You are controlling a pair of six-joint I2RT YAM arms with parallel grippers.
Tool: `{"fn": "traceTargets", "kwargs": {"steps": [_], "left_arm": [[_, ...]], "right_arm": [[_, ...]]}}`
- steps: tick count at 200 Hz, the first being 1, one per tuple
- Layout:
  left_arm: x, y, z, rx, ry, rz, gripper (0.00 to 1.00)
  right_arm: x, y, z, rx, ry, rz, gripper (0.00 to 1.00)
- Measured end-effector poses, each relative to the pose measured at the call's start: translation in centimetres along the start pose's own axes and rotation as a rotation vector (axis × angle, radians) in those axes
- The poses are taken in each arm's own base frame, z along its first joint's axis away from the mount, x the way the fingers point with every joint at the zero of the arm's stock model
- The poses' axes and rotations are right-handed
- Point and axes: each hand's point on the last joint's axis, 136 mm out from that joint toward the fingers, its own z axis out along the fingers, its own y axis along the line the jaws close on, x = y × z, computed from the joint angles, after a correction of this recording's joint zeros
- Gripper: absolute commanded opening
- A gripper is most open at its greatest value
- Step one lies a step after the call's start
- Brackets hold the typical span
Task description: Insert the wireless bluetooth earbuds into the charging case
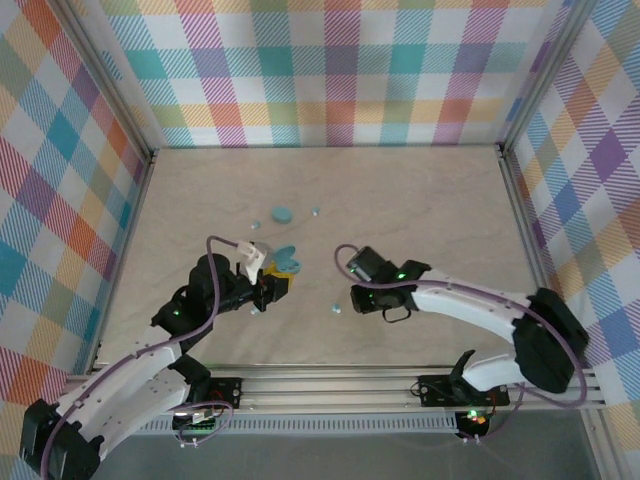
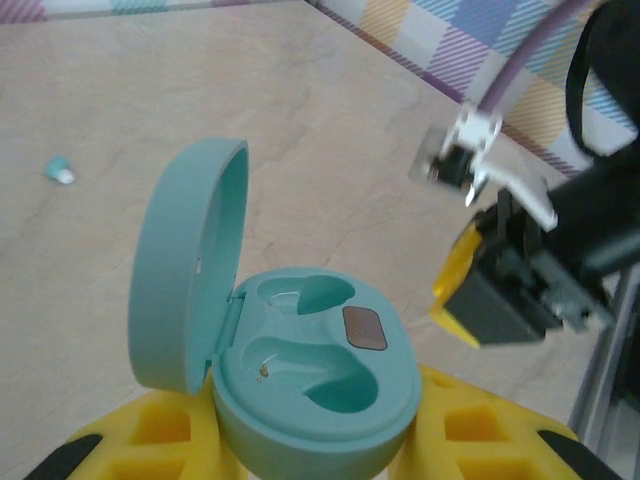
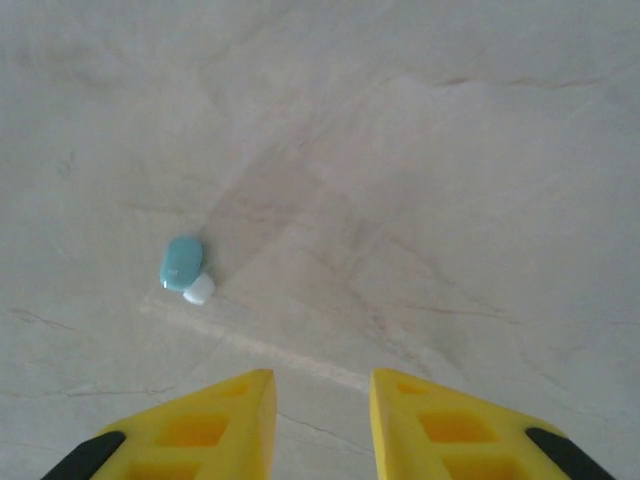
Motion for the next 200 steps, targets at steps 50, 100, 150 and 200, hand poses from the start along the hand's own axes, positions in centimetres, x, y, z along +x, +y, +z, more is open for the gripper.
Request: {"fn": "traceTargets", "kwargs": {"steps": [50, 100, 150, 200], "left_arm": [[0.0, 1.3, -2.3, -0.106, -0.061, 0.011, 0.15], [1.0, 1.8, -3.1, -0.144, -0.060, 0.005, 0.15], [1.0, 2.0, -3.1, -0.152, -0.058, 0.004, 0.15], [1.4, 2.0, -3.4, -0.159, -0.049, 0.001, 0.15]], "right_arm": [[0.2, 3.4, 3.2, 0.065, 0.052, -0.078, 0.20], [-1.4, 4.7, 4.0, 0.069, 0.049, -0.080, 0.29], [-1.0, 4.9, 5.0, 0.081, 0.092, -0.087, 0.29], [-0.8, 4.9, 5.6, 0.099, 0.118, -0.106, 0.30]]}}
